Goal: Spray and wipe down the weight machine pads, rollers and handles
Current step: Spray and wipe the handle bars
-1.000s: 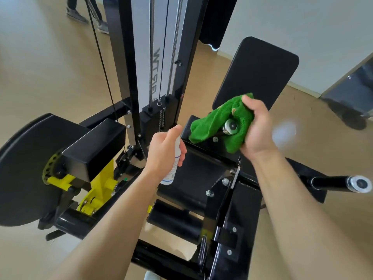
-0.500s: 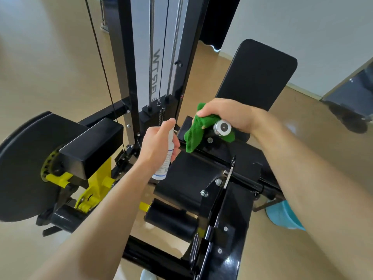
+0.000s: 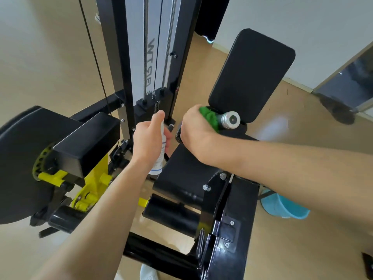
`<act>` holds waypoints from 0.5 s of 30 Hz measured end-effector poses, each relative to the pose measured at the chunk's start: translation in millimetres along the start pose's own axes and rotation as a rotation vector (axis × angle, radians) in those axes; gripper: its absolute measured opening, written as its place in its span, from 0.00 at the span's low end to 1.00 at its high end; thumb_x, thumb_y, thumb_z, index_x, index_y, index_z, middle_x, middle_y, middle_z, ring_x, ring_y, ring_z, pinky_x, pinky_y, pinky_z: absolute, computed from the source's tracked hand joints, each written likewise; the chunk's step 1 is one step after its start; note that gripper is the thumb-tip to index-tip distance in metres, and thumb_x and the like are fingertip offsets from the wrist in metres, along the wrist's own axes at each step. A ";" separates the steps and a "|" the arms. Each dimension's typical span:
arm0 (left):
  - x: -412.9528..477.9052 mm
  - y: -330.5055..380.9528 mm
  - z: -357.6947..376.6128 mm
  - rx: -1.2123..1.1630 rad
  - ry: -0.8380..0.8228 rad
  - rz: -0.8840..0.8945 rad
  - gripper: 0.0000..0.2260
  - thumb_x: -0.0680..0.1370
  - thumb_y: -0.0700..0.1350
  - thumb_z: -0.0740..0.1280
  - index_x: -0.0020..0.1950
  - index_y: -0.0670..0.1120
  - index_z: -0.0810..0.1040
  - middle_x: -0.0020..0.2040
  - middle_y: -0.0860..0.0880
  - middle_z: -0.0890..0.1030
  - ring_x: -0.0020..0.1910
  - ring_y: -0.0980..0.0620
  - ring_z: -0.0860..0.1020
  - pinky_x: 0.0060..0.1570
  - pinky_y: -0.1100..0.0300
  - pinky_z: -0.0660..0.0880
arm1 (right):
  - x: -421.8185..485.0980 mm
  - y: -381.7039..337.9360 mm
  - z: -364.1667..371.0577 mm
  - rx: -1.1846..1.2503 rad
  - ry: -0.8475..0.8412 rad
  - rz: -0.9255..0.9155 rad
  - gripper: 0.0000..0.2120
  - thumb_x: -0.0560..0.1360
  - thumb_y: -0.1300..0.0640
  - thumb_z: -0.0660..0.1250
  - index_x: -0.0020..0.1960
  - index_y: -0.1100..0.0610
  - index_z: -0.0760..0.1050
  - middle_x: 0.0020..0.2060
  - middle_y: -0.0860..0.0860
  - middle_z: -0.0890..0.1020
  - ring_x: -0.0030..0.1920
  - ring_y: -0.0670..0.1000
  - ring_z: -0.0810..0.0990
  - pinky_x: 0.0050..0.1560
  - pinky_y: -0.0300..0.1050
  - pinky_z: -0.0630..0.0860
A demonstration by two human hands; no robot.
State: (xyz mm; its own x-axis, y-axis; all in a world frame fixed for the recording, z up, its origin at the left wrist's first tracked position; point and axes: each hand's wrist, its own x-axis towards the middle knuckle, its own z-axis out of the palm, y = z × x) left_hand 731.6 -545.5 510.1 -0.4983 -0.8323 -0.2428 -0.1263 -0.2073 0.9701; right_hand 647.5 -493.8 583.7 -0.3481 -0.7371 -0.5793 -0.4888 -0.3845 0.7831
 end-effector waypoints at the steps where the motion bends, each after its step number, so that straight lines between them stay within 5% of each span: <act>1: -0.3 1.1 -1.3 0.001 0.001 0.004 0.28 0.85 0.55 0.58 0.30 0.41 0.76 0.25 0.49 0.78 0.24 0.53 0.74 0.38 0.57 0.75 | 4.5 -7.5 1.4 -0.041 0.001 -0.005 0.13 0.78 0.61 0.62 0.61 0.58 0.78 0.46 0.60 0.77 0.44 0.62 0.77 0.36 0.55 0.70; 6: -4.8 3.4 -3.2 0.015 -0.008 0.029 0.28 0.85 0.55 0.59 0.30 0.41 0.77 0.26 0.48 0.78 0.24 0.53 0.75 0.39 0.56 0.77 | -20.1 -10.8 9.0 -0.087 0.098 0.105 0.14 0.80 0.58 0.62 0.64 0.60 0.74 0.58 0.63 0.74 0.58 0.64 0.74 0.57 0.61 0.71; 10: -12.9 5.0 3.1 0.004 -0.062 0.034 0.28 0.85 0.55 0.59 0.31 0.39 0.76 0.28 0.44 0.77 0.23 0.51 0.74 0.32 0.60 0.77 | -74.5 13.4 21.1 0.149 0.378 0.178 0.04 0.71 0.65 0.62 0.44 0.59 0.73 0.46 0.58 0.71 0.48 0.59 0.72 0.42 0.54 0.66; 13: -18.6 3.3 7.2 -0.009 -0.129 0.043 0.28 0.85 0.56 0.60 0.30 0.40 0.77 0.27 0.45 0.77 0.23 0.50 0.73 0.32 0.60 0.75 | -100.0 38.3 57.5 0.660 0.623 0.302 0.13 0.71 0.58 0.71 0.55 0.50 0.80 0.51 0.49 0.77 0.47 0.56 0.76 0.39 0.48 0.72; 15: -22.8 -0.5 11.8 -0.015 -0.194 0.057 0.28 0.85 0.55 0.60 0.29 0.41 0.76 0.26 0.45 0.77 0.23 0.48 0.73 0.35 0.57 0.74 | -117.3 41.5 75.3 1.371 0.641 0.373 0.16 0.77 0.51 0.70 0.64 0.43 0.77 0.57 0.44 0.80 0.51 0.47 0.80 0.46 0.42 0.78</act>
State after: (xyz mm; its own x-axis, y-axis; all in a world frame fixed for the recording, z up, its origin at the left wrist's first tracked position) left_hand 732.9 -520.4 515.1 -0.6606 -0.7284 -0.1817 -0.0808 -0.1716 0.9818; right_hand 607.8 -381.5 667.1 -0.3994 -0.9146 0.0633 -0.9099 0.3871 -0.1490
